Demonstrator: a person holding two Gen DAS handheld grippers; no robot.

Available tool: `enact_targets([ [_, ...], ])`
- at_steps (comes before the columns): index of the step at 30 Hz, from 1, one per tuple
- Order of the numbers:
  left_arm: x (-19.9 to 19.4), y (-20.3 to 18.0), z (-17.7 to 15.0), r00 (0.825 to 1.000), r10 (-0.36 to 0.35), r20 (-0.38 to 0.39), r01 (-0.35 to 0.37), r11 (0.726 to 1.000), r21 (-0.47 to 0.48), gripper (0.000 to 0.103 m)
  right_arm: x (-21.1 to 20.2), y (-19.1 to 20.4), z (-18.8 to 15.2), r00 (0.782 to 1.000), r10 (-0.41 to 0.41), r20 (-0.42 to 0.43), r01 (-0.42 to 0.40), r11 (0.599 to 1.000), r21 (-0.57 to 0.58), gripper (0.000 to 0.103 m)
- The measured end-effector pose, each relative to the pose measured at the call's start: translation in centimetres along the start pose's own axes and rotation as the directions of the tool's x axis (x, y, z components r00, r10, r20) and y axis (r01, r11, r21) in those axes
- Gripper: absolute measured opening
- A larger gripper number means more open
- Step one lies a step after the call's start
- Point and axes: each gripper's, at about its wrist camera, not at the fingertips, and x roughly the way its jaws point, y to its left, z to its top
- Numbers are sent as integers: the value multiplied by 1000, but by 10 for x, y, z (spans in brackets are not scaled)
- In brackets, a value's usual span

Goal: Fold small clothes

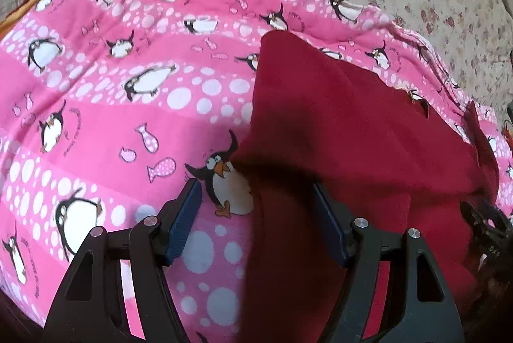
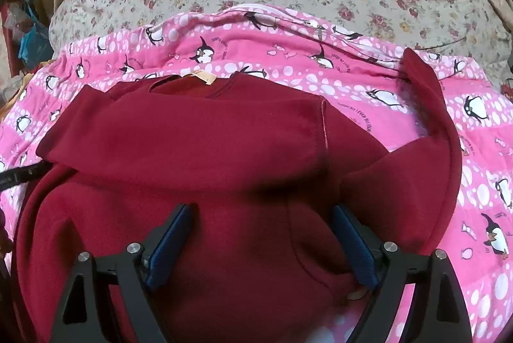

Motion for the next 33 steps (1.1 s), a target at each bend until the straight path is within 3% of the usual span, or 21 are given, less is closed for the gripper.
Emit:
enact_targets([
  [4,5,1,11,1000,6,18,-7,1000,17,70,1,0,0,1000,3,0,-3,1000,-1,89],
  [6,12,3,16,999,18,26,-19,999,39,54,1,1,0,1000,1,0,-1,1000,-4,90],
  [8,14,6,16,999,-31,30,30,999,30,34,0,1,0,1000,5,2,-5,1000,-1,90],
  [11,8,5,17,998,-36,58,33,998,46,19,-1,2,1,1000,4,4,-4,1000,4,90],
  [19,1,27,23,995,-18,102,18,1000,-4,16,-9,13,18,998,67,17,-67,997,34,90],
  [23,9,30,19,997,-47,67,49,998,-26,16,-11,17,18,996,86,18,-86,996,29,90],
  [26,2,21,15,996,-49,68,48,999,10,19,-13,13,17,996,94,-1,-94,995,35,90],
  [29,-11,16,10,998,-11,66,8,999,41,22,-19,9,13,997,79,0,-79,997,25,90],
  [32,-26,19,2,998,0,67,-3,999,51,22,-8,13,5,996,40,-77,-44,998,-42,90],
  [33,-31,20,0,998,0,70,-4,999,50,22,-10,15,3,998,29,-62,-33,997,-65,90],
])
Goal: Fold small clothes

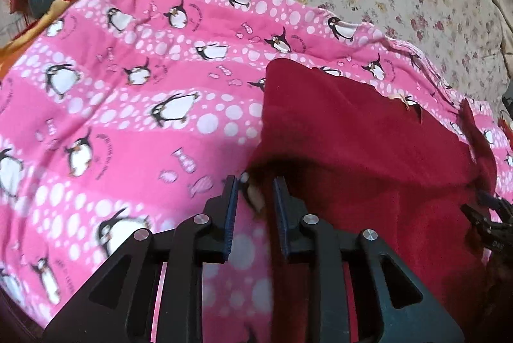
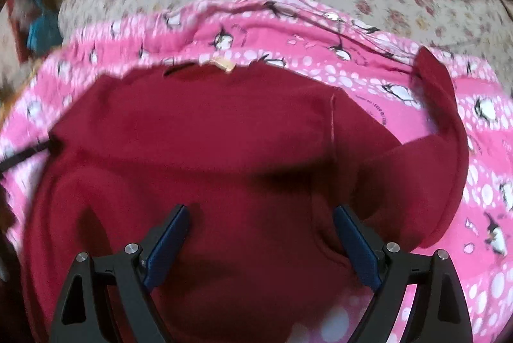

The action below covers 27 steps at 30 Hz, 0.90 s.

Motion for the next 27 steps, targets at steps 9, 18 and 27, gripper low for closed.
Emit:
enact_targets([
  [9,-36,-16,13,994,-35,104,35,999,0,64,-29,-44,18,995,29,100,-44,988,151,90],
  [18,0,-78,30,994,-93,66,89,994,58,65,-37,-123,19,987,60,151,-114,917,383,89],
  [27,45,-96,13,999,-54,5,53,996,78,65,-19,-186,7,996,-84,18,64,865,498,89],
])
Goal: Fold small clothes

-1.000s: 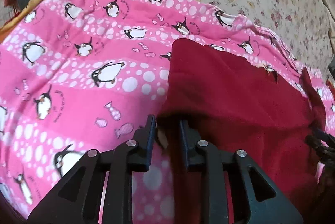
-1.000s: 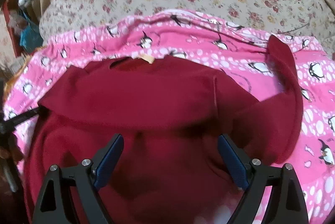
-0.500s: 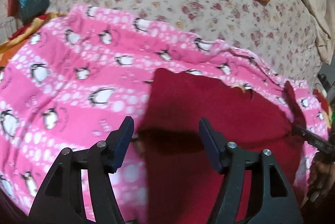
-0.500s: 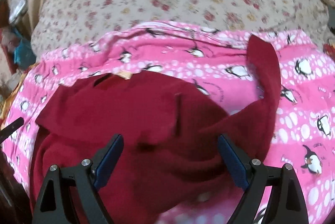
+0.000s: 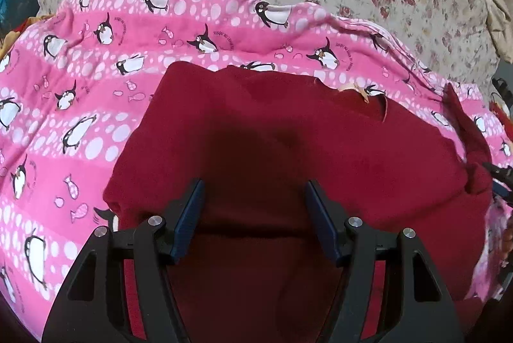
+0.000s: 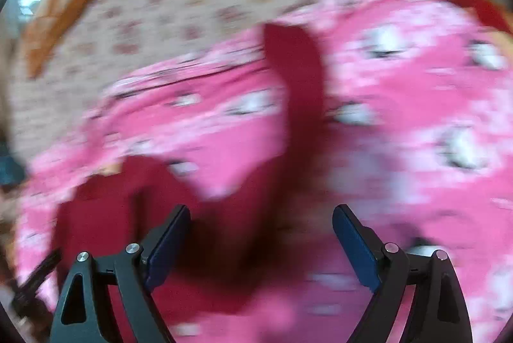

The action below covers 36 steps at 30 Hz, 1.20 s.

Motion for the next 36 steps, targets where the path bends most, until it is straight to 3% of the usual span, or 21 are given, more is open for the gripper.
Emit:
enact_targets([
  [1,1,1,-2,1000,-4,9,4,1000,-1,66,-7,-12,-4,999,-42,26,41,999,29,89],
  [3,3,1,-3,1000,-4,15,4,1000,-10,67,-17,-37,-7,998,27,53,-32,993,115,89],
  [6,5,-4,-3,1000,16,23,-16,1000,0,69,-28,-53,-2,994,58,95,-74,982,175,89],
  [9,5,-7,-6,999,32,41,-33,999,16,69,-29,-35,15,993,40,114,-50,995,88,89],
  [14,7,0,-5,999,-6,40,6,1000,-8,71,-7,10,48,988,-18,152,34,994,-104,89],
  [17,7,1,-6,999,-21,44,21,1000,-12,75,32,40,69,987,-117,114,141,964,-226,89],
  [19,8,0,-6,998,-39,44,39,999,-5,80,61,45,80,967,-227,114,249,932,-264,88],
  [20,9,-1,-6,998,-40,43,40,999,-1,80,70,43,84,957,-263,120,286,918,-273,77],
  [21,10,-1,-6,998,-40,43,40,999,1,81,80,40,88,948,-295,119,317,905,-285,44],
  [22,10,-1,-6,998,-41,43,41,999,2,81,89,32,93,947,-310,88,322,904,-282,28],
  [23,11,-1,-6,998,-46,43,46,999,1,81,89,23,96,957,-284,60,290,924,-248,20],
  [25,12,1,-5,997,-63,42,64,998,-8,82,72,1,104,989,-142,48,147,982,-122,15],
  [28,13,2,-4,997,-71,43,72,997,-14,82,35,-23,110,995,57,87,-58,998,3,11],
  [29,13,2,-4,997,-69,42,70,997,-12,82,19,-30,111,982,165,97,-170,984,49,11],
  [31,12,3,-4,997,-69,44,69,998,-11,82,-3,-30,111,951,293,100,-300,952,64,11],
  [33,6,6,-3,995,-84,51,85,996,-15,82,-24,-17,108,918,387,86,-391,919,41,10],
  [34,1,7,-2,994,-93,52,94,995,-17,82,-37,-4,105,889,454,68,-456,890,14,10],
  [36,-14,13,-1,992,-104,68,105,994,-18,82,-54,22,97,851,523,33,-522,852,-45,10],
])
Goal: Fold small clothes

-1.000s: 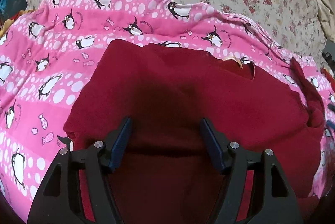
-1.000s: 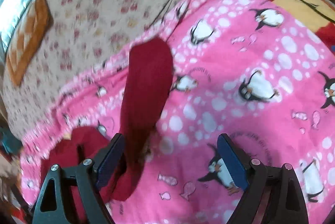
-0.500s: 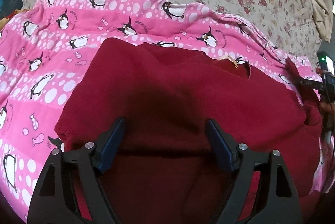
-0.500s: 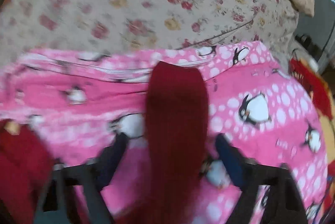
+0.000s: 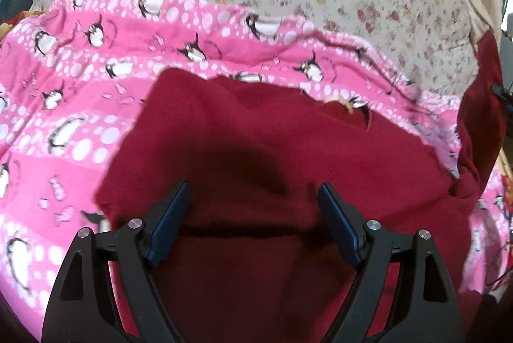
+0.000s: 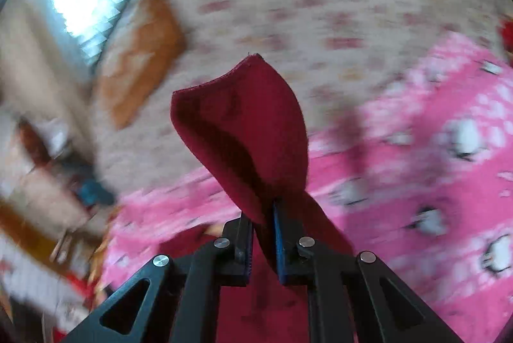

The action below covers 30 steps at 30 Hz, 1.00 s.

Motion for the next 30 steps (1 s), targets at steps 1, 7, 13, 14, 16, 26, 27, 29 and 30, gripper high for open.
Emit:
enact_targets([
  [1,-12,4,2,1000,13,24,-13,1000,7,82,0,24,-4,998,47,-34,-49,998,-51,10],
  [7,-67,36,12,986,97,134,-101,994,28,82,27,137,-39,942,237,-237,-295,922,-250,10],
  [13,-100,97,21,977,127,170,-105,985,-135,82,88,223,-93,820,284,-496,-486,804,-343,10],
  [14,-102,106,21,978,123,171,-93,981,-172,82,100,225,-102,815,261,-518,-482,800,-356,10],
  [16,-103,119,20,978,113,173,-72,971,-228,82,146,231,-116,810,171,-562,-436,816,-380,10],
  [26,-88,98,23,988,83,127,-69,992,-109,82,286,163,-113,879,-220,-424,80,943,-324,10],
  [27,-83,95,23,990,79,118,-68,993,-99,82,283,157,-112,882,-181,-435,62,960,-274,11],
  [29,-70,89,23,995,64,79,-57,995,-81,82,258,147,-110,894,-100,-437,16,981,-193,18],
  [30,-64,86,22,996,56,64,-51,996,-76,82,241,145,-110,902,-82,-423,3,983,-185,35],
])
